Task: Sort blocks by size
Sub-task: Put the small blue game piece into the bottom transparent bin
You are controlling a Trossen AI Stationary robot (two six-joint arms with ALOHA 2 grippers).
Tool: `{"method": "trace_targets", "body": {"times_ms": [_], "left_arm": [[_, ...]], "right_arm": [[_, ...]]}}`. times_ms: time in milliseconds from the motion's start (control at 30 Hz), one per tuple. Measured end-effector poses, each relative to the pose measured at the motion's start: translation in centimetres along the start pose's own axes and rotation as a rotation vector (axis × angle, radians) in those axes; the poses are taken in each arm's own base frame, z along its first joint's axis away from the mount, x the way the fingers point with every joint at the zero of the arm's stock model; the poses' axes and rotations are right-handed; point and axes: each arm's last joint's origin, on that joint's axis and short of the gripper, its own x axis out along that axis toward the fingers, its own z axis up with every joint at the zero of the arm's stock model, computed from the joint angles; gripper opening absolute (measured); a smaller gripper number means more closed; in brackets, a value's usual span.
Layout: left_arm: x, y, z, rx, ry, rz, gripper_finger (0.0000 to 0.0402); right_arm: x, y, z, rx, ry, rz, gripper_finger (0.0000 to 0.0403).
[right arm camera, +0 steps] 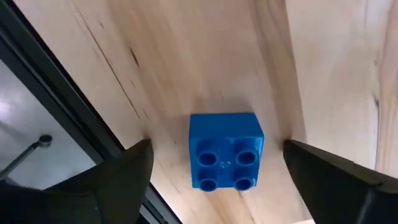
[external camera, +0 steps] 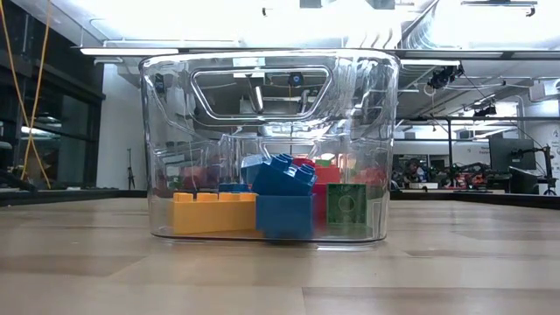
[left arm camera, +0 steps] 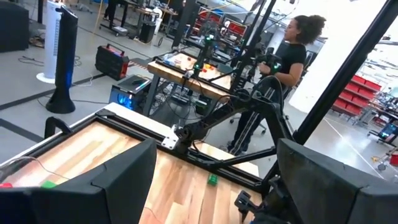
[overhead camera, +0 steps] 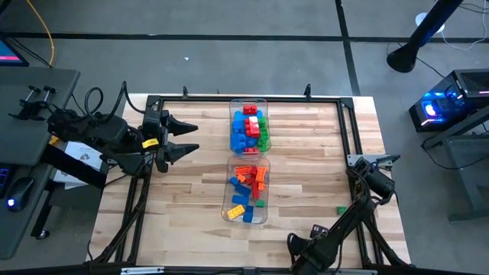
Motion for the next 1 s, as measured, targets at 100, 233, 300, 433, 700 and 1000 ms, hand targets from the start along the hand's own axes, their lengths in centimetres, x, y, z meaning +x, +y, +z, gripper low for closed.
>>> {"method": "trace_targets", "body": {"times_ms": [100,233,300,433,700,1000], "left_arm": [[0.0,0.0,0.0,0.000,-0.003,0.006,0.0319],[0.0,0.0,0.0,0.000,-0.002,0.007,0.0319],[0.0,0.0,0.0,0.001,-0.002,0.007,0.0319],[0.0,0.0,0.0,0.011,-0.002,0.007,0.0319],[0.0,0.0,0.0,0.025,-0.002,0.008,0.0319],[0.0,0.1,-0.1,0.025,0.003,0.011,0.0319]], "right_arm": [[0.0,0.0,0.1,-0.002,0.009,0.004,0.0337],[0.0,-0.1,0.1,0.004,0.013,-0.003,0.0250],[0.0,-0.2,0.1,0.008,0.013,-0.016,0.0187],[-0.5,-0.7,-0.1,-0.001,0.009,-0.094,0.0137],[-8.6,-4.6,1.6,0.027,-0.264,-0.238,0.0137],[-14.3,-7.7,10.6,0.069,-0.743,-0.010,0.0137]]}}
